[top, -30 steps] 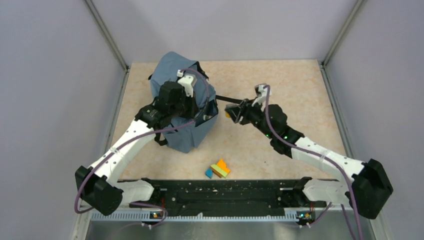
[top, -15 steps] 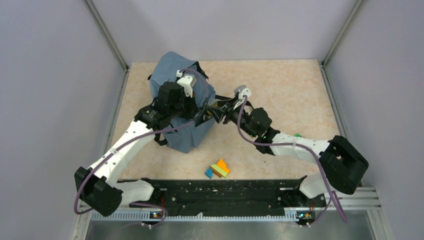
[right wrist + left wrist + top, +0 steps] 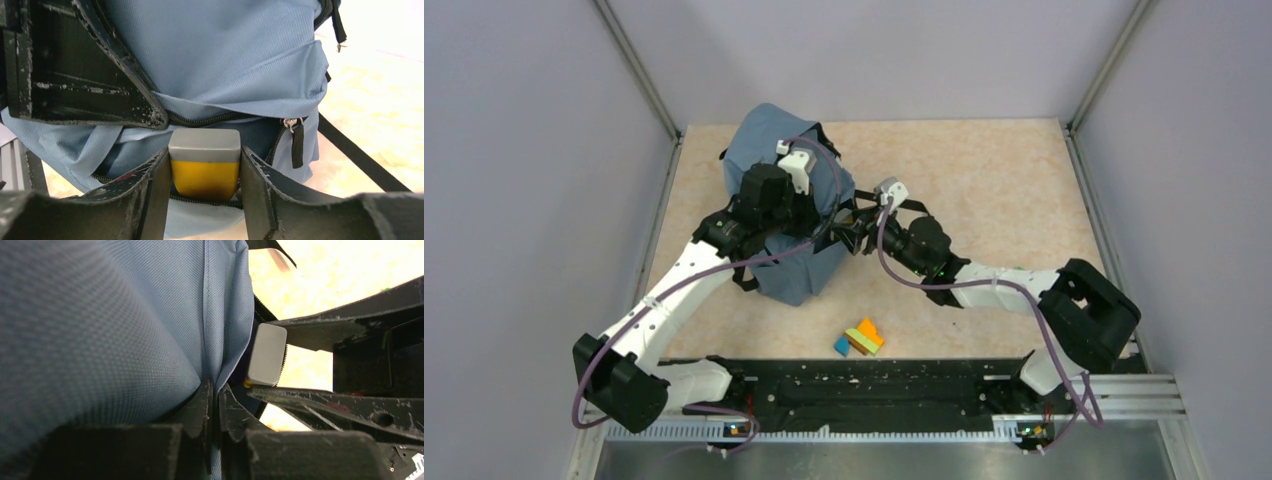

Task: Pack the student bag
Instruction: Place the stationery in the student bag, then pick up the stationery from the center of the board.

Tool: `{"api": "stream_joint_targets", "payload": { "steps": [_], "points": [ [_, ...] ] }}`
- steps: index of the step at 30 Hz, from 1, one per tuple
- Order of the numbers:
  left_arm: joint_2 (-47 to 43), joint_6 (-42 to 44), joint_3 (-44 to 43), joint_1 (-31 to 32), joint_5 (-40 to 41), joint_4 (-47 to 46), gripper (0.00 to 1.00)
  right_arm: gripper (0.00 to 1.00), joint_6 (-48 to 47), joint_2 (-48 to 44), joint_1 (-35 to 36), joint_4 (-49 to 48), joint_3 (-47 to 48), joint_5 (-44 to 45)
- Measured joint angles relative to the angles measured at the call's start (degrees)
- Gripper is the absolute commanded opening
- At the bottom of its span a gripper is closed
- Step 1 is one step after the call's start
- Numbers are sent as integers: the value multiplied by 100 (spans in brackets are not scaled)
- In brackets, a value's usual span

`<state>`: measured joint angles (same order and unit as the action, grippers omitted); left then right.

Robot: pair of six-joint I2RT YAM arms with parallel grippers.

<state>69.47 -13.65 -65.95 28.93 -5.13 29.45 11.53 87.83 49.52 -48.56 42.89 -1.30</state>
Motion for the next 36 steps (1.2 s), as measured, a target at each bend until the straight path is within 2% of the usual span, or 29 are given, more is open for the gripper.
{"api": "stream_joint_targets", "payload": {
  "steps": [5,12,19,23,24,28,31,36],
  "points": [
    [0,0,0,0,2,0,6,65,-63,0,2,289,271,-55],
    [0,0,2,0,20,0,6,66,-146,-103,13,986,487,-105],
    [-37,0,20,0,68,4,6,68,127,-1016,-197,2776,605,789],
    [-37,2,22,0,68,4,6,89,660,-1762,-975,3950,573,1399],
    [-44,2,26,0,72,2,6,91,763,-1937,-1200,4205,529,1547],
    [-70,4,48,0,107,0,6,93,1060,-2494,-1978,5215,225,2096],
    [-74,4,50,0,111,0,6,93,1121,-2577,-2529,5882,57,2223],
    [-74,4,50,0,111,0,6,94,1032,-2577,-3908,6398,-378,2142]
  ]
}}
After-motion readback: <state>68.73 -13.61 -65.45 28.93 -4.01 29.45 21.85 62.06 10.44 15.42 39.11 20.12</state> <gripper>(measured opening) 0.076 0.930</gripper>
